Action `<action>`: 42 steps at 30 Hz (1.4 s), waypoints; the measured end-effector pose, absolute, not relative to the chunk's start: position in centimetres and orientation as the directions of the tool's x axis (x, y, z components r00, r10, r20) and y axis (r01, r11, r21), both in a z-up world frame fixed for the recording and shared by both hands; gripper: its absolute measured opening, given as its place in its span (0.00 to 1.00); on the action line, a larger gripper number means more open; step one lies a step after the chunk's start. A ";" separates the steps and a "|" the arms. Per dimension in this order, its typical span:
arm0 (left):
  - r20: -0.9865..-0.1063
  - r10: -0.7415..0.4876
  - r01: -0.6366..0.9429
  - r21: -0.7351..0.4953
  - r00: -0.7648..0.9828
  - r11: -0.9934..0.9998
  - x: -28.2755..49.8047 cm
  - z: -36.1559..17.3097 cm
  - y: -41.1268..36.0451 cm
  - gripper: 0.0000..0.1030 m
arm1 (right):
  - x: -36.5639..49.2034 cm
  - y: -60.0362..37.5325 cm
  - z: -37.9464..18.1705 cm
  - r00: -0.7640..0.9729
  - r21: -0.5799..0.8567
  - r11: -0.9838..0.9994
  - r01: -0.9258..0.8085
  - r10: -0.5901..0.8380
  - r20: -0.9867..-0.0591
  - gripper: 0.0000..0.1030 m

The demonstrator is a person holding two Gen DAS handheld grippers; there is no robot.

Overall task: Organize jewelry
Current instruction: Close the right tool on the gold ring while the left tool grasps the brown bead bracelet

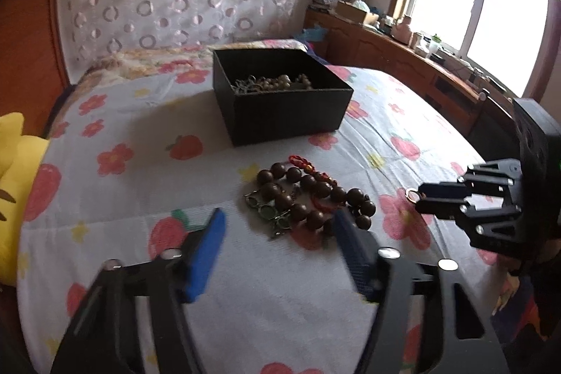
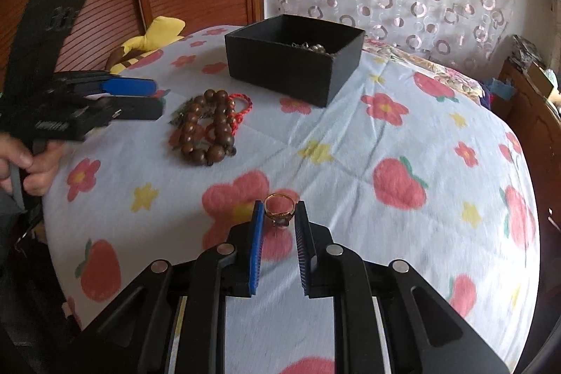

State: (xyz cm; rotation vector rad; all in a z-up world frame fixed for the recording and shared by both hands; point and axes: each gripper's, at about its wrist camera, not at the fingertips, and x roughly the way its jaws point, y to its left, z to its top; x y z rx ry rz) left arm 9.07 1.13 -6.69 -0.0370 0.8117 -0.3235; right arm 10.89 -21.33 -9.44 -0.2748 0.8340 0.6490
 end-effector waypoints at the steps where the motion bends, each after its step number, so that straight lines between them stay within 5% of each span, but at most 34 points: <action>1: -0.712 -0.309 0.277 -0.166 0.631 0.947 9.5 -6.8 1.1 0.40 | 10.7 -21.4 -9.5 0.498 0.021 0.777 -0.629 0.424 -0.757 0.19; 6: -0.745 -0.331 0.277 -0.201 0.580 0.940 11.9 -7.5 1.0 0.22 | 10.1 -21.7 -9.5 0.519 0.026 0.787 -0.616 0.431 -0.738 0.19; 22: -0.804 -0.265 0.296 -0.117 0.532 0.948 16.2 -8.2 -0.4 0.22 | 10.2 -22.4 -9.5 0.539 0.054 0.801 -0.596 0.449 -0.713 0.19; 27: -0.805 -0.269 0.333 -0.095 0.529 0.938 15.8 -8.3 -1.1 0.12 | 10.2 -22.4 -9.5 0.537 0.055 0.801 -0.596 0.449 -0.714 0.19; 42: -0.623 -0.378 0.400 -0.112 0.685 0.910 10.8 0.6 -2.4 0.12 | 9.7 -22.2 -8.5 0.545 0.049 0.794 -0.606 0.460 -0.701 0.19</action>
